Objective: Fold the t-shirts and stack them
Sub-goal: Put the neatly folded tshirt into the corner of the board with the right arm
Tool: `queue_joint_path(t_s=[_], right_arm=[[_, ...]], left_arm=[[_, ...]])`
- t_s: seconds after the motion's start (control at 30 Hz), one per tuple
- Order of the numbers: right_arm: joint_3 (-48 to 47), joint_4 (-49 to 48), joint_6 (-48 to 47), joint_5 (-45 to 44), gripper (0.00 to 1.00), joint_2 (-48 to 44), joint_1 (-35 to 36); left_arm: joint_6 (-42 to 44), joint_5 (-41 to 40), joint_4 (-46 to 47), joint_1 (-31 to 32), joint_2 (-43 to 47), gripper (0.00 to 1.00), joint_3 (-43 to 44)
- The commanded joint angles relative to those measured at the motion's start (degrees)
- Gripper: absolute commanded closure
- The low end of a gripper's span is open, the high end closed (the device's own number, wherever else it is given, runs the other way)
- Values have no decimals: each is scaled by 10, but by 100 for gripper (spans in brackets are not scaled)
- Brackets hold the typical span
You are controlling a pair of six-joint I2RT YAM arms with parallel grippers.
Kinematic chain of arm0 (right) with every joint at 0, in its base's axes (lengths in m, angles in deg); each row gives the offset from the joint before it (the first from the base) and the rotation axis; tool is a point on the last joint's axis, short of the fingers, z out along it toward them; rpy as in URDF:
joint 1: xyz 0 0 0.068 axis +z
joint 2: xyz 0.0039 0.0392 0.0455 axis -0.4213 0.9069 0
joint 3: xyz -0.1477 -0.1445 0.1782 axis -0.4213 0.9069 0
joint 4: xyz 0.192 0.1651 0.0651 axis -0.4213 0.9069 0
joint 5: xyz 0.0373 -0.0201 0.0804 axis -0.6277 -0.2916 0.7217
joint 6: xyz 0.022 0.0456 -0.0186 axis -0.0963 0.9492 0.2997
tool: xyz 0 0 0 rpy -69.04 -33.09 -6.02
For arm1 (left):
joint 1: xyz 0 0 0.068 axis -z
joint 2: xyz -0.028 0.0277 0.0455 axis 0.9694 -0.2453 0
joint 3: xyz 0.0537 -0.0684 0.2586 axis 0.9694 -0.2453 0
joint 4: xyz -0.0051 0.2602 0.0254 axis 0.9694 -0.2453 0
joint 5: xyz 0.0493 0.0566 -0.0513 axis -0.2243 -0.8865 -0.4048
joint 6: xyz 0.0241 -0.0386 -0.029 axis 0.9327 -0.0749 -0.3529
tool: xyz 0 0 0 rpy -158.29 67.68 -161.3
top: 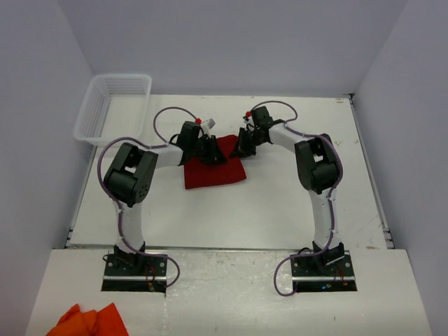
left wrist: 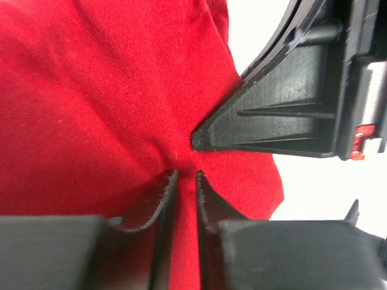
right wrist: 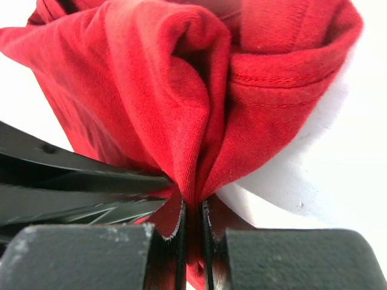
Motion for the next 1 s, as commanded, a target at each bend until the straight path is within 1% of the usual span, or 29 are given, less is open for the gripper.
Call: queue_joint_path(t_s=[0.0,0.07,0.1,0.13,0.27,0.37,0.5,0.53,0.57,0.6,0.73,0.9,0.97], right_arm=[[-26,10,-71,-14,100,-24,7],[-29,13,-86,-17,100,-31,9],[-31,17,-101,-20,100,-33,8],[-31,21,-105,-24,100,-39,9],[-47,41,-135,-48,100,-56,8],[-59,63,-173,-79,100,-74,9],[-76,89,-209,-133,100,-93,11],[-80,101,-211,-168,100,-96,11],[-93,109,-219,-182,100,-97,10],[-101,117,-224,-194,100,-96,9],[-153,160,-238,-268,100,-76,2],[-170,184,-247,-328,100,-57,-21],[-178,191,-249,-371,100,-52,-32]], left_arm=[[42,-63,-46,6,62,79,31],[43,-79,-61,7,84,75,35],[40,-87,-62,7,92,71,33],[37,-93,-63,9,110,69,32],[36,-123,-72,21,156,63,33],[34,-134,-83,31,189,62,32],[29,-157,-83,54,237,62,6],[26,-159,-83,58,254,62,-1],[23,-167,-83,62,262,62,-15],[22,-171,-104,74,281,62,-22],[19,-187,-114,105,325,61,-57],[19,-195,-141,147,387,61,-93],[12,-207,-151,167,409,61,-109]])
